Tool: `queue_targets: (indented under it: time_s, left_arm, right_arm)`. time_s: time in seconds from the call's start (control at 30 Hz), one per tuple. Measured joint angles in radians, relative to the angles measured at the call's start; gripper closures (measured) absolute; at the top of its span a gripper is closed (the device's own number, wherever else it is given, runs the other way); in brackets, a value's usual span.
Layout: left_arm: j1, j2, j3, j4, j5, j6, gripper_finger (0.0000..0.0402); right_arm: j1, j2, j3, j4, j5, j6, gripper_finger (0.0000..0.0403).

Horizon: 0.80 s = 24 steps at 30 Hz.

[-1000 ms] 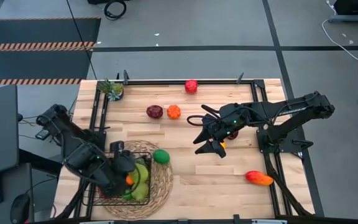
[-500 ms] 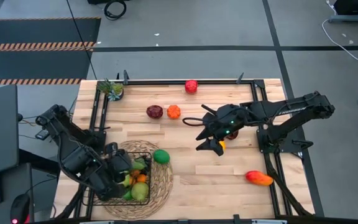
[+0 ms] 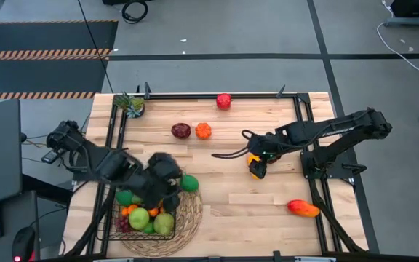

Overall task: Build produce basket
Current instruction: Put the yellow mango into the black wire basket

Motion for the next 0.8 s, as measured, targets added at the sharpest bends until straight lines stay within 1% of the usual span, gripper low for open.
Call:
queue_targets:
  time_s: [0.1,0.23,0.4,0.53,0.67,0.8]
  left_arm:
    - [0.052,0.000,0.000,0.086,0.000,0.076,0.0181]
    - [0.105,0.000,0.000,0.174,0.000,0.135,0.0175]
    - [0.146,0.000,0.000,0.255,0.006,0.196,0.0174]
    - [0.164,0.000,0.000,0.286,0.036,0.223,0.0173]
    - [0.166,0.000,0.000,0.284,0.066,0.224,0.0173]
    - [0.161,0.000,0.000,0.281,0.070,0.221,0.0173]
  right_arm:
    - [0.000,0.000,-0.075,0.024,-0.026,0.050,0.0107]
    - [0.000,0.000,-0.177,0.067,-0.042,0.122,0.0088]
    - [0.000,0.000,-0.288,0.215,-0.059,0.228,0.0070]
    - [-0.006,0.000,-0.358,0.300,-0.056,0.294,0.0059]
    - [-0.015,0.000,-0.392,0.302,-0.059,0.317,0.0053]
    - [-0.015,0.000,-0.399,0.306,-0.054,0.309,0.0048]
